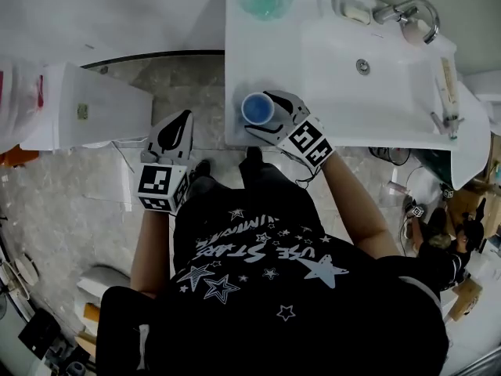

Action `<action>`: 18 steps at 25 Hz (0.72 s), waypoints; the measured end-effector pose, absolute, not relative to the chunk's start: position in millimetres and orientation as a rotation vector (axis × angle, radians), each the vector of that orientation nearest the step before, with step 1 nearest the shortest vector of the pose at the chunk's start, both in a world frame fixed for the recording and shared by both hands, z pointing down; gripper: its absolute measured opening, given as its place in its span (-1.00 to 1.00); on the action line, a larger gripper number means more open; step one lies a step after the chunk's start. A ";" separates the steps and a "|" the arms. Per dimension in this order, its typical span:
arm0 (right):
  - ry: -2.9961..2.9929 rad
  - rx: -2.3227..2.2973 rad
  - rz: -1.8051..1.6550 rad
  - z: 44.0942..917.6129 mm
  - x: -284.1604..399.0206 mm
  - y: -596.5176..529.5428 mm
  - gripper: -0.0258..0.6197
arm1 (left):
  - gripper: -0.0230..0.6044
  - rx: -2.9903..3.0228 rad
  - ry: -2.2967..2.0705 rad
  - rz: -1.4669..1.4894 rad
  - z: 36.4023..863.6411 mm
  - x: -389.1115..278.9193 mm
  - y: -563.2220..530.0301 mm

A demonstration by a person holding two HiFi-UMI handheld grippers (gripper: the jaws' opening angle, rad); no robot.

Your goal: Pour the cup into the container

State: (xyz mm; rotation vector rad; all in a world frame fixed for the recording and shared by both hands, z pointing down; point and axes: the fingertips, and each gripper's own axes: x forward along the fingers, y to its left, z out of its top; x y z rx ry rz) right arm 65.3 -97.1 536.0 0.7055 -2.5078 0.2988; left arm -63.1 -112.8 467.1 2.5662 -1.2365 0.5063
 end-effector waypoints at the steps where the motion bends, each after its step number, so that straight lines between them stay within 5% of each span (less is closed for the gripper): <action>1: -2.518 0.699 0.302 534.7 63.5 -99.1 0.27 | -0.89 2.552 -1.254 0.508 466.9 -63.9 -111.3; 18: -2.446 0.374 0.150 550.7 55.0 -97.7 0.26 | -0.90 2.477 -1.419 0.510 468.8 -73.0 -99.7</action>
